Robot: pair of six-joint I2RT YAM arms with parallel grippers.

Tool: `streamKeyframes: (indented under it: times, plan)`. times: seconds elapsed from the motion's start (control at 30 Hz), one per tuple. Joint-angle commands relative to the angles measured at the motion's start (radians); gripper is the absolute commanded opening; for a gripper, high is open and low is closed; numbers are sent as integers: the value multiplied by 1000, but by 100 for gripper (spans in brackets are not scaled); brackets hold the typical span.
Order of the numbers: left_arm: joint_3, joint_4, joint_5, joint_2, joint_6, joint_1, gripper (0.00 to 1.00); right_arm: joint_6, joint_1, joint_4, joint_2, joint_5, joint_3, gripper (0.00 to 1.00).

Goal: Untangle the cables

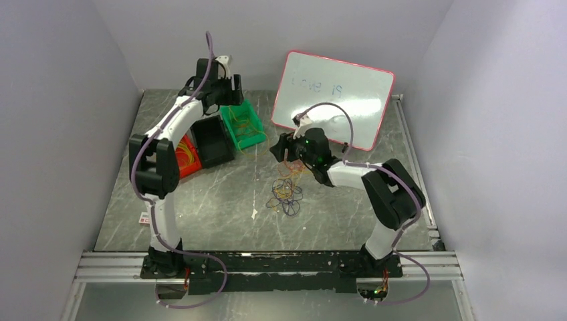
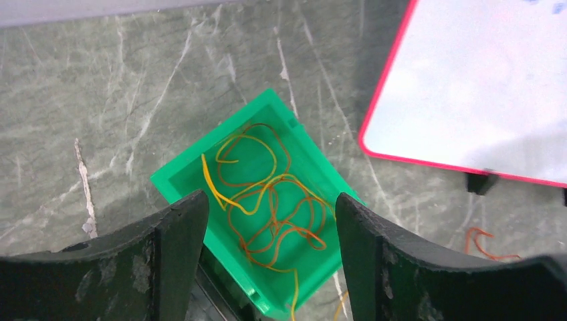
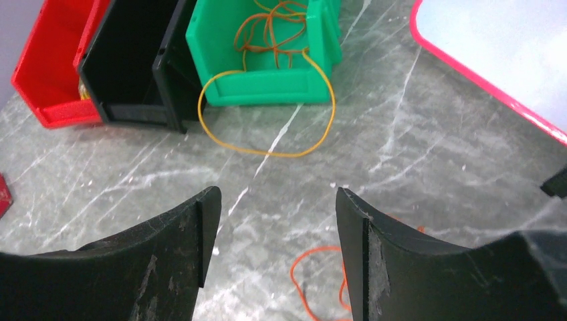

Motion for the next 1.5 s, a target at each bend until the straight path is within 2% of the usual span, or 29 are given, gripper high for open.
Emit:
streamKeyframes:
  times: [0.0,0.17,0.37,0.63,1.03,1.17,1.23,1.47]
  plan:
    - [-46,7,64,-116,23,7,74,17,-8,-1,81,-60,99,68]
    - [-196,32,26,-281,24,7,73,28,-8,-71,197,-40,227,67]
    - [-448,100,20,-513,-11,7,70,30,-8,-125,309,19,331,61]
    - [-635,86,-22,-708,-40,7,69,32,-11,-130,434,18,420,53]
    - [-716,34,-102,-809,-14,7,69,56,-11,-78,501,48,442,26]
    - [-727,32,-112,-817,-10,7,69,31,-11,-40,484,53,416,12]
    - [-733,28,-122,-822,-8,7,68,3,-10,-21,450,47,394,1]
    - [-756,26,-148,-853,-2,7,68,-47,4,11,298,14,322,0]
